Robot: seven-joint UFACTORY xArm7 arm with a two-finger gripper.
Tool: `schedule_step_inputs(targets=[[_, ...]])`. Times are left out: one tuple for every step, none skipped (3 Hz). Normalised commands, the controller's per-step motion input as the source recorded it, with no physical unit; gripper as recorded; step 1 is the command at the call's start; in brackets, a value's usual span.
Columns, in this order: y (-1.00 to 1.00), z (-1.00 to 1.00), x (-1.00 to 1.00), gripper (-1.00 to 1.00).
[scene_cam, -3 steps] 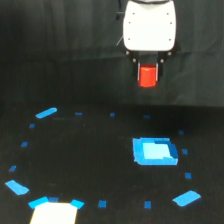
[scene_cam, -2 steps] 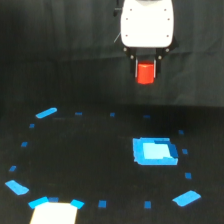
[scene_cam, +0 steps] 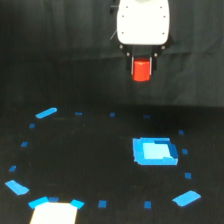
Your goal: Pick up the red object from the table
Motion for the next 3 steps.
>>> schedule_step_inputs(targets=[[0.08,0.24,0.04,-1.00],[-0.27,0.42,-0.20,-1.00],[-0.11,0.07,0.15,-1.00]])
